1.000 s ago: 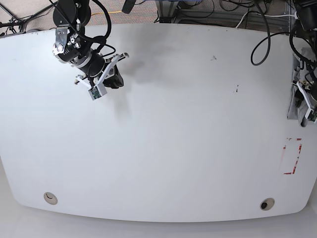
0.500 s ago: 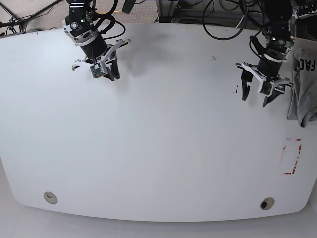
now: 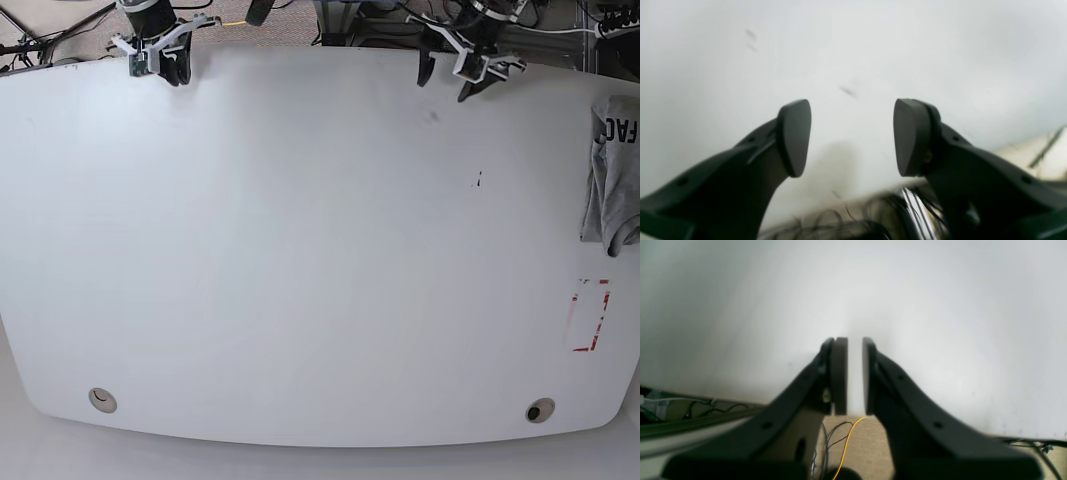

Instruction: Fold the T-shirt properly

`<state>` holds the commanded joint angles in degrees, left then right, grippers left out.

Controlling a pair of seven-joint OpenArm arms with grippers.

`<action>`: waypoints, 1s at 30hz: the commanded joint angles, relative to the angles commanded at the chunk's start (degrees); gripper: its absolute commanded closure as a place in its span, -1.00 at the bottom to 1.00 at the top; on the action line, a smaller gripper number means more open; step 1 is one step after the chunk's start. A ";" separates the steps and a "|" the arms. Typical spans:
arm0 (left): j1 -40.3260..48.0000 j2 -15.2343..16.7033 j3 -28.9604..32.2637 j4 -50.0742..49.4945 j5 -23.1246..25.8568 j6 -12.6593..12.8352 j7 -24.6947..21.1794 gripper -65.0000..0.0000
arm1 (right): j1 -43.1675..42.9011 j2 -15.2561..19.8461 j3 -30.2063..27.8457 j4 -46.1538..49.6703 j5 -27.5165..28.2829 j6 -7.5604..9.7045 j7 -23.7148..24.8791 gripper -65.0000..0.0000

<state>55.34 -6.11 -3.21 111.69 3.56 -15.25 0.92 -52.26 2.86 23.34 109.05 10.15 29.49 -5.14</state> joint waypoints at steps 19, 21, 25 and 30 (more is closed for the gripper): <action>3.25 -0.09 0.35 -28.48 -0.18 0.00 -0.18 -0.11 | -8.70 5.01 -13.80 -33.41 -0.26 -0.35 14.07 0.80; -0.35 -0.09 0.44 -34.90 -0.18 0.00 -0.18 -0.11 | -5.45 5.63 -15.56 -40.09 -0.44 -2.02 16.00 0.80; -8.35 0.00 0.44 -46.95 -0.18 0.00 -0.18 -0.10 | 0.70 6.15 -18.11 -49.49 -0.26 -2.81 16.97 0.80; -16.26 0.79 0.44 -60.22 -0.18 0.00 -0.18 -0.10 | 6.86 6.33 -19.08 -56.53 -0.53 -2.99 16.70 0.80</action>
<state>39.08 -5.32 -2.77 51.47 3.38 -15.25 0.75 -45.41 9.19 4.26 52.53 9.63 26.51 11.56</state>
